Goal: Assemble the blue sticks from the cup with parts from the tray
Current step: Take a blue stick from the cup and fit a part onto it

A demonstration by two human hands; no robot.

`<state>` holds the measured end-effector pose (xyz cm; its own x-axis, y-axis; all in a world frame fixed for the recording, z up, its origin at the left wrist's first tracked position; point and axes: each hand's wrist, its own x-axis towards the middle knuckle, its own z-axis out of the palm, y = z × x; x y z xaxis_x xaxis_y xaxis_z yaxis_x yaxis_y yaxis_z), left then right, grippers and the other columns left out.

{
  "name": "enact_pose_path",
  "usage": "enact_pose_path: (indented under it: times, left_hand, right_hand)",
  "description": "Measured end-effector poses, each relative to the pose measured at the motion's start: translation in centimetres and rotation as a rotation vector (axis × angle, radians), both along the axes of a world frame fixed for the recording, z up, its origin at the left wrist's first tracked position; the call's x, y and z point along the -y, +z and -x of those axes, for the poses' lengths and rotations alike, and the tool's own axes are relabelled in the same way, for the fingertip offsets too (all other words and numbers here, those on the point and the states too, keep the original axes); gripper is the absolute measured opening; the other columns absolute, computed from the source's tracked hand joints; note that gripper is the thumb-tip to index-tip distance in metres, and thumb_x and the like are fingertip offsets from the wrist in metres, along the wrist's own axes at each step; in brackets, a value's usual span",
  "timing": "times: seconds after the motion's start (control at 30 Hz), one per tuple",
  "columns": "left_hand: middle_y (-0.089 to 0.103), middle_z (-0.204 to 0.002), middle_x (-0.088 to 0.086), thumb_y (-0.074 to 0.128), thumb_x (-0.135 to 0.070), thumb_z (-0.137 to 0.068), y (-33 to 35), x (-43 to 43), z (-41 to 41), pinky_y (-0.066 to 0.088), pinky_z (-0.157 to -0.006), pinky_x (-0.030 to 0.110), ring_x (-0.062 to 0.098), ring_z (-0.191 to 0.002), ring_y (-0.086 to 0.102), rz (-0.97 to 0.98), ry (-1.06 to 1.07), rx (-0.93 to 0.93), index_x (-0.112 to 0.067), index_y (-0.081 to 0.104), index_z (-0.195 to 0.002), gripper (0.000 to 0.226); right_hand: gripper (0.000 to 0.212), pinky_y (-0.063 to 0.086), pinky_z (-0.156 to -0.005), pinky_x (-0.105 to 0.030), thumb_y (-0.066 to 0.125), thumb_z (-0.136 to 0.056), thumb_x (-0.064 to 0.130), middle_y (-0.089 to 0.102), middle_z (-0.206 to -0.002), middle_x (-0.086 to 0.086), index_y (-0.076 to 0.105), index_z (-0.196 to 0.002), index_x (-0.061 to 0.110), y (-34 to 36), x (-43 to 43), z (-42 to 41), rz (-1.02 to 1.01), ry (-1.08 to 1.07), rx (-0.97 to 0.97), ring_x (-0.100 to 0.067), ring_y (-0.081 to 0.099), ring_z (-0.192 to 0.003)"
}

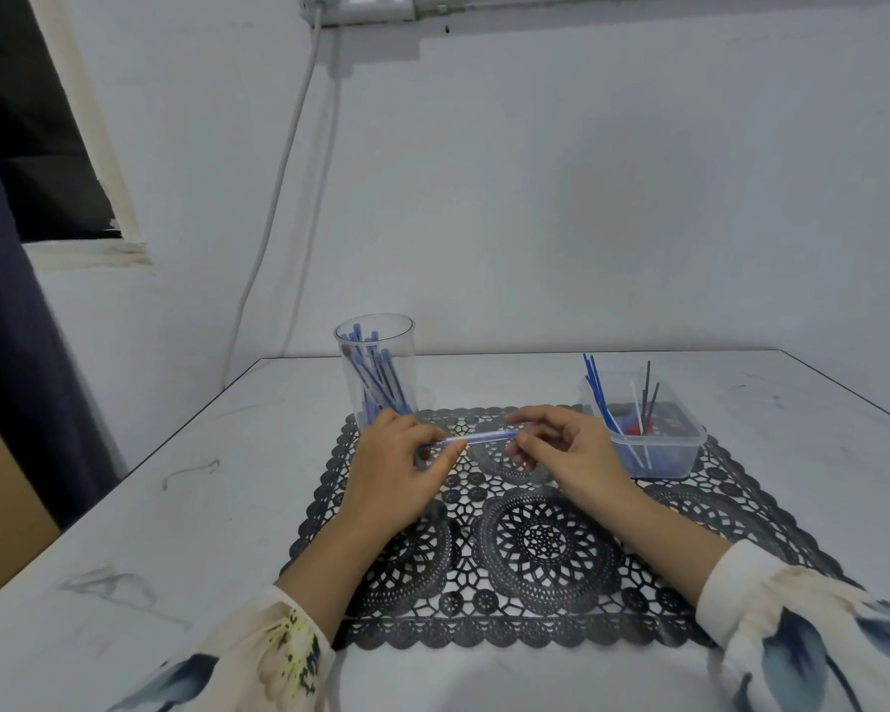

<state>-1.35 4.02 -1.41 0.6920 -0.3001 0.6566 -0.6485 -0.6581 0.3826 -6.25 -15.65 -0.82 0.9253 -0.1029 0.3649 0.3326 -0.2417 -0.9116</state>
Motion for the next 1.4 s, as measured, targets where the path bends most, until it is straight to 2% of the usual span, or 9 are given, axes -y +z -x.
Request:
enact_pose_path:
  times: [0.3,0.47,0.57,0.67,0.87,0.97,1.1,1.23,1.4]
  left_hand:
    - [0.057,-0.069,-0.01,0.047,-0.058,-0.081,0.09,0.04,0.1,0.034,-0.067,0.026,0.01,-0.076,0.043,0.006,-0.009,0.044,-0.021,0.073,-0.089,0.046]
    - [0.057,-0.068,-0.009,0.044,-0.058,-0.081,0.11,-0.03,0.0,0.042,-0.067,0.033,0.011,-0.076,0.044,0.006,0.006,0.068,-0.021,0.074,-0.088,0.049]
    - [0.057,-0.068,-0.01,0.045,-0.056,-0.082,0.12,-0.08,-0.08,0.042,-0.067,0.032,0.011,-0.075,0.044,-0.007,0.012,0.093,-0.02,0.074,-0.088,0.047]
    - [0.058,-0.067,-0.01,0.045,-0.056,-0.082,0.24,-0.06,0.04,0.04,-0.068,0.031,0.011,-0.074,0.044,-0.014,0.014,0.105,-0.021,0.073,-0.086,0.045]
    - [0.048,-0.061,-0.009,0.046,-0.057,-0.086,0.03,-0.07,0.17,0.026,-0.062,0.023,0.007,-0.069,0.038,-0.032,0.006,0.004,-0.021,0.071,-0.072,0.045]
    - [0.043,-0.062,-0.007,0.042,-0.065,-0.083,-0.01,-0.06,0.19,0.026,-0.061,0.021,0.006,-0.068,0.037,-0.011,0.002,-0.024,-0.02,0.069,-0.068,0.054]
    - [0.044,-0.061,-0.005,0.038,-0.066,-0.084,0.14,0.0,0.48,0.026,-0.065,0.016,0.002,-0.068,0.036,-0.027,-0.019,-0.021,-0.018,0.068,-0.068,0.058]
    - [0.041,-0.062,-0.007,0.035,-0.064,-0.082,0.18,-0.03,0.51,0.027,-0.066,0.016,0.001,-0.067,0.035,-0.047,-0.024,-0.017,-0.019,0.067,-0.068,0.056]
    - [0.041,-0.062,-0.007,0.041,-0.055,-0.086,0.12,0.01,0.4,0.028,-0.064,0.02,0.0,-0.067,0.034,-0.044,-0.005,0.0,-0.019,0.063,-0.064,0.048]
  right_hand:
    - [0.015,0.055,-0.074,-0.029,0.064,-0.085,0.009,0.073,-0.079,0.002,0.065,-0.096,0.019,0.12,0.11,0.32,0.096,-0.05,0.067,-0.007,0.068,-0.079]
    - [0.013,0.052,-0.079,-0.023,0.063,-0.086,0.013,0.071,-0.081,0.01,0.065,-0.092,0.025,0.12,0.18,0.11,0.23,-0.123,0.094,0.003,0.064,-0.08]
    - [0.013,0.052,-0.075,-0.019,0.059,-0.089,0.016,0.066,-0.085,0.017,0.061,-0.095,0.028,0.15,0.16,0.09,0.354,-0.141,0.127,0.005,0.062,-0.083]
    - [0.011,0.054,-0.07,-0.026,0.058,-0.089,0.018,0.064,-0.083,0.018,0.061,-0.097,0.025,-0.05,0.28,-0.07,0.403,-0.151,0.132,0.0,0.062,-0.082]
    - [0.013,0.05,-0.069,-0.013,0.059,-0.088,0.011,0.062,-0.079,0.02,0.063,-0.097,0.019,-0.14,0.25,-0.12,0.4,-0.157,0.176,0.011,0.06,-0.078]
    - [0.011,0.053,-0.064,-0.017,0.055,-0.091,0.014,0.066,-0.082,0.014,0.06,-0.097,0.022,-0.18,0.22,-0.06,0.373,-0.139,0.172,0.003,0.062,-0.079]
    - [0.018,0.041,-0.051,-0.021,0.049,-0.094,0.025,0.065,-0.069,0.006,0.061,-0.081,0.025,-0.51,0.47,-0.31,0.458,-0.165,0.206,-0.004,0.051,-0.051]
    - [0.026,0.048,-0.056,-0.035,0.044,-0.095,0.029,0.065,-0.066,0.003,0.059,-0.074,0.026,-0.72,0.52,-0.39,0.437,-0.159,0.188,-0.014,0.057,-0.054]
    - [0.022,0.051,-0.056,-0.026,0.042,-0.093,0.033,0.065,-0.074,0.005,0.058,-0.1,0.019,-0.45,0.11,0.17,0.351,-0.11,0.186,-0.006,0.061,-0.064]
